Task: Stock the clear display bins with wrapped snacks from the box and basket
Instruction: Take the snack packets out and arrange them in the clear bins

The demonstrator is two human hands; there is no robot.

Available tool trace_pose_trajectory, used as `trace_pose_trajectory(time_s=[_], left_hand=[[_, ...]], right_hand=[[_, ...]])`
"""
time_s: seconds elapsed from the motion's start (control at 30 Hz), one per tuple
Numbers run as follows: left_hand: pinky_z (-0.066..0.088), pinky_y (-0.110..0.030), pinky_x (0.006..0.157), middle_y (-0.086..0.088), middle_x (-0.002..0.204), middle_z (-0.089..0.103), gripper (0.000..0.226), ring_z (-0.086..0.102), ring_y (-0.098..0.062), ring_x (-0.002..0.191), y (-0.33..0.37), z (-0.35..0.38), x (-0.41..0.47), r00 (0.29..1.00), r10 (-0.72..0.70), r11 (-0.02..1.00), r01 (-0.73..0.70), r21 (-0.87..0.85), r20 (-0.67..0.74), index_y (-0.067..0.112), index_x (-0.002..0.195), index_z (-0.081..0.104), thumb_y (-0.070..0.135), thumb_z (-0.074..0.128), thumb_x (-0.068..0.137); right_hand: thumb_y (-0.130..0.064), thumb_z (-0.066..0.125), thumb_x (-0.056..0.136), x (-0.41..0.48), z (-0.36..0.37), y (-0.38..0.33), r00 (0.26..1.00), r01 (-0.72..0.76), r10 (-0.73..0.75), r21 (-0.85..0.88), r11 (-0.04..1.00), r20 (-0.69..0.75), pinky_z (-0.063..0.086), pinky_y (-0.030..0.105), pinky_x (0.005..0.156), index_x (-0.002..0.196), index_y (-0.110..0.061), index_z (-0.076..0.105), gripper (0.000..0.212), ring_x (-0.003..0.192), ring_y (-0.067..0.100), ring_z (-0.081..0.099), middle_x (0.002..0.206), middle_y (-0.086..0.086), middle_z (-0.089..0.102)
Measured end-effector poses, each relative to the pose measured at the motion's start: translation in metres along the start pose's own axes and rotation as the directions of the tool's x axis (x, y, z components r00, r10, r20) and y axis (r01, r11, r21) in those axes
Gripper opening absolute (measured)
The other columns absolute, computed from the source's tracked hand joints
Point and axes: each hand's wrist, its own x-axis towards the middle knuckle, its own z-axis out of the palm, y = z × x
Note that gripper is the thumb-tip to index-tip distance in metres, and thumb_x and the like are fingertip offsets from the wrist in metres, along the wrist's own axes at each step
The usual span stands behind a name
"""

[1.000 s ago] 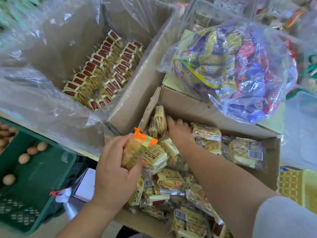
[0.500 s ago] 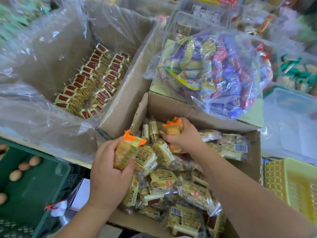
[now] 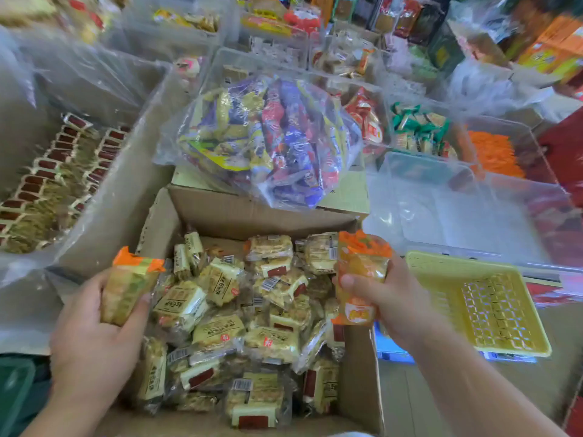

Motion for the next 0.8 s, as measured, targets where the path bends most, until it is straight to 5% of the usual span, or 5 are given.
trace_pose_trajectory(time_s=[0.17,0.27,0.43,0.53,0.8], left_hand=[[0.055,-0.047,0.087,0.031,0.076,0.063,0.115,0.059,-0.02,0.09,0.034,0.028,-0.027,0.974,-0.178,0.955,0.205,-0.212,0.142,0.029,0.136,0.059,0.091,0.064,0.039],[0.056,-0.041,0.073,0.035,0.08,0.069,0.067,0.068,-0.015,0.083,0.123,0.063,-0.064,0.97,-0.082,0.99,0.106,-0.097,0.229,0.052,0.121,0.062,0.072,0.071,0.058],[0.05,-0.027,0.071,0.033,0.092,0.071,0.044,0.064,0.012,0.083,0.219,0.141,-0.143,0.923,0.061,0.982,0.013,-0.188,0.38,0.06,0.11,0.061,0.049,0.085,0.074],[0.045,-0.008,0.065,0.026,0.089,0.072,0.044,0.065,0.005,0.081,0.246,0.191,-0.185,0.887,0.147,0.964,-0.03,-0.263,0.437,0.064,0.099,0.061,0.034,0.084,0.078],[0.05,-0.02,0.064,0.01,0.084,0.076,0.047,0.068,-0.012,0.071,0.256,0.251,-0.239,0.856,0.003,0.985,0.087,-0.149,0.517,0.057,0.098,0.067,0.019,0.084,0.076]], right_hand=[[-0.032,0.092,0.047,-0.022,-0.111,0.013,0.98,-0.046,0.044,-0.009,0.999,-0.194,0.061,0.051,0.064,0.123,-0.03,0.064,0.081,0.085,0.03,0.072,0.101,0.016,0.075],[-0.034,0.092,0.048,-0.02,-0.177,0.029,0.963,-0.083,0.079,-0.006,0.997,-0.257,0.06,0.061,0.069,0.117,-0.03,0.066,0.074,0.087,0.037,0.073,0.102,0.018,0.074],[-0.04,0.094,0.051,0.005,-0.285,0.064,0.967,-0.18,0.12,-0.275,0.944,-0.223,0.06,0.034,0.057,0.104,-0.04,0.063,0.062,0.071,0.016,0.074,0.085,-0.002,0.076],[-0.032,0.095,0.06,0.022,-0.33,0.094,0.976,-0.213,0.16,-0.493,0.844,-0.148,0.057,0.025,0.056,0.102,-0.033,0.06,0.054,0.064,0.004,0.069,0.077,-0.015,0.073],[-0.046,0.08,0.058,0.074,-0.338,0.143,0.923,-0.203,0.383,-0.831,0.518,0.013,0.046,0.017,0.04,0.096,-0.034,0.054,0.048,0.058,0.001,0.067,0.089,-0.011,0.063]])
